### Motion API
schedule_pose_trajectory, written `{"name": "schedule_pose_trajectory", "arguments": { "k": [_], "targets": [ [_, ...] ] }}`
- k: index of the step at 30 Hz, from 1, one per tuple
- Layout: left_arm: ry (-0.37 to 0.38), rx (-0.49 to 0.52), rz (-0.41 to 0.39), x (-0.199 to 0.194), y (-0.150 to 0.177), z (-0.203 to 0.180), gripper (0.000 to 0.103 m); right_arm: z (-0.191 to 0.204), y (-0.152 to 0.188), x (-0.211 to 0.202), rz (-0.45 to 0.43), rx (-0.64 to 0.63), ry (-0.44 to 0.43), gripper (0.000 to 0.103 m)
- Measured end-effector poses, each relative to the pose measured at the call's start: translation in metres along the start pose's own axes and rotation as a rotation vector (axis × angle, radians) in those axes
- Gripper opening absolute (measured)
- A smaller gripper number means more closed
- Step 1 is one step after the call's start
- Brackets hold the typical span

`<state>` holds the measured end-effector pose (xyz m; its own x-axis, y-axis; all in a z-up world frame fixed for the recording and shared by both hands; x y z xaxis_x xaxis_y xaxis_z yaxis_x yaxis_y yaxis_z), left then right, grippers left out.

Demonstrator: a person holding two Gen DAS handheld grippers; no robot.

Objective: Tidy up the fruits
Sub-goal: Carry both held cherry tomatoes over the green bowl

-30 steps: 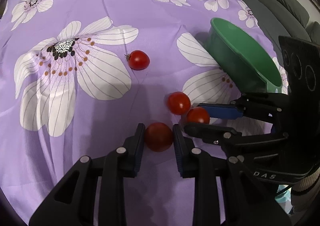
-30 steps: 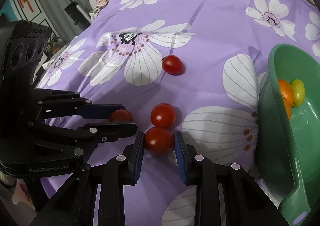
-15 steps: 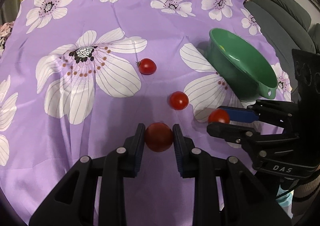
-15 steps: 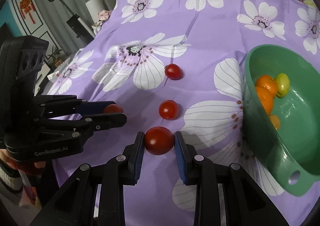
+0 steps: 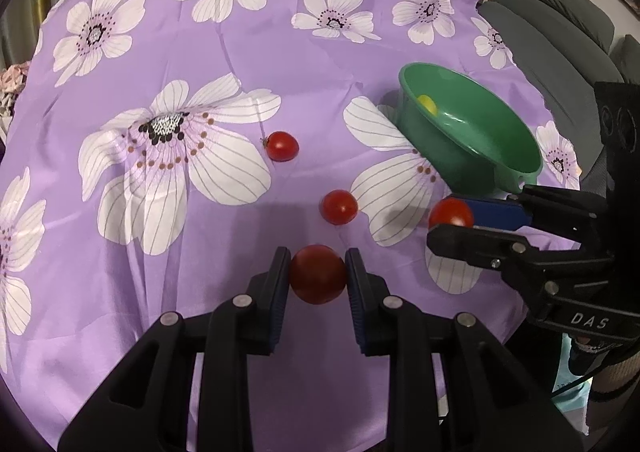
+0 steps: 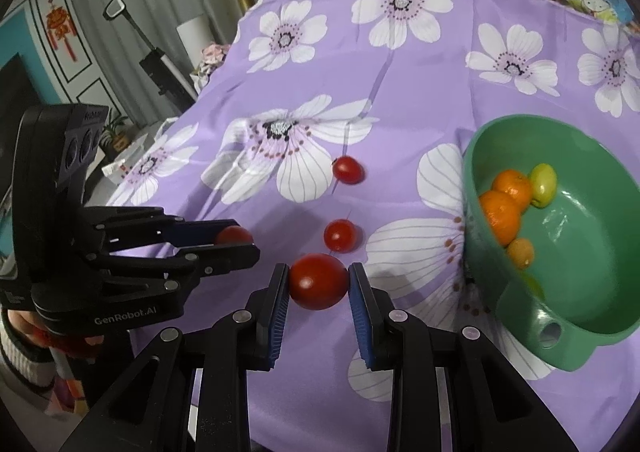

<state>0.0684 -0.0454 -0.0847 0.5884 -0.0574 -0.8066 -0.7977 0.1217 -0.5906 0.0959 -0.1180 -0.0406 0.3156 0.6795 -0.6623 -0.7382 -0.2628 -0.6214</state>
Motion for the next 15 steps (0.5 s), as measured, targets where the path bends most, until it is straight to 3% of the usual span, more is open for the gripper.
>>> {"name": "schedule_pose_trajectory", "arguments": {
  "k": [15],
  "targets": [
    [-0.006, 0.084, -0.041, -0.006, -0.022, -0.029, 0.027, -0.017, -0.006, -0.024, -0.079, 0.029, 0.020, 0.032]
  ]
}}
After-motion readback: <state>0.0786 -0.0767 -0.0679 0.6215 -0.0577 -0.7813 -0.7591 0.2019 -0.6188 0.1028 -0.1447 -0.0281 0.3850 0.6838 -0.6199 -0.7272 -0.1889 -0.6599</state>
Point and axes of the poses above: each gripper's, at about its wrist camera, not at the fingertips, and x roughly the way its jaws point, z to its left, y to its underside, the point moved 10 cm from there along x, roughly the way its jaws point, and after that the axes turned 15 degrees about -y, right-handed, at the moved point
